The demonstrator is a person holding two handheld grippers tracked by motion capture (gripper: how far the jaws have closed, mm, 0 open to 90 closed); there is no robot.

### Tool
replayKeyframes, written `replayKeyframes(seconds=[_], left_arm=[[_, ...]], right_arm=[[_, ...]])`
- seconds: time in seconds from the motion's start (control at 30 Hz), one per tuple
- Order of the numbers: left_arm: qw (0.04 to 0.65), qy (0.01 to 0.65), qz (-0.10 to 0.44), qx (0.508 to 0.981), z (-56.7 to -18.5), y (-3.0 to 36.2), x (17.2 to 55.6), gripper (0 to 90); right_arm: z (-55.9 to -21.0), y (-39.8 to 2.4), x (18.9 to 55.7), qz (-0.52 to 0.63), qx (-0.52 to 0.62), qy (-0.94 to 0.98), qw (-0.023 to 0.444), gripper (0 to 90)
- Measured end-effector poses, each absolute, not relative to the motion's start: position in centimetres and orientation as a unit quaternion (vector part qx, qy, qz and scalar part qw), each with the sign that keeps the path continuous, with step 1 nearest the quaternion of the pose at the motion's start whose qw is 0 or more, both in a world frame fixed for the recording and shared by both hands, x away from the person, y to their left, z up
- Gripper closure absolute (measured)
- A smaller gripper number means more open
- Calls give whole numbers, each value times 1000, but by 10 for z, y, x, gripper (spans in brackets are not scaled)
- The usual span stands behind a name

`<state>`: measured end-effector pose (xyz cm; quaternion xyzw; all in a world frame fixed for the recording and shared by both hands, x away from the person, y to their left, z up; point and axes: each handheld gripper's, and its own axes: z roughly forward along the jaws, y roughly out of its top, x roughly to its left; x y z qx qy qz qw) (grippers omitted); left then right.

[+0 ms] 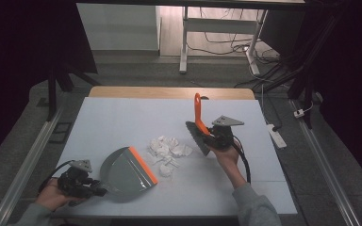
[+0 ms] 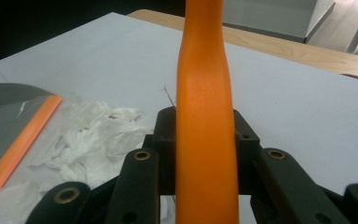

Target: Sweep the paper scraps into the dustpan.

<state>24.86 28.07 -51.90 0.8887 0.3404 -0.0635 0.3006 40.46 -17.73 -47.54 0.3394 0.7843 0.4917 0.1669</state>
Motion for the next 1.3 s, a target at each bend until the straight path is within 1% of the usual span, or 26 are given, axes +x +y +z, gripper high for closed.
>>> replayKeyframes(seconds=[0.4, 0.83, 1.3], left_arm=[[301, 341, -66, 888, -520, 280, 249, 617], [302, 338, -65, 889, -520, 277, 250, 617], [302, 333, -68, 890, -521, 271, 251, 617]], right_arm=[[-480, -156, 427, 468, 346, 797, 162, 704], [-485, -136, 437, 451, 353, 805, 154, 704], [-493, -106, 440, 438, 340, 823, 125, 706]])
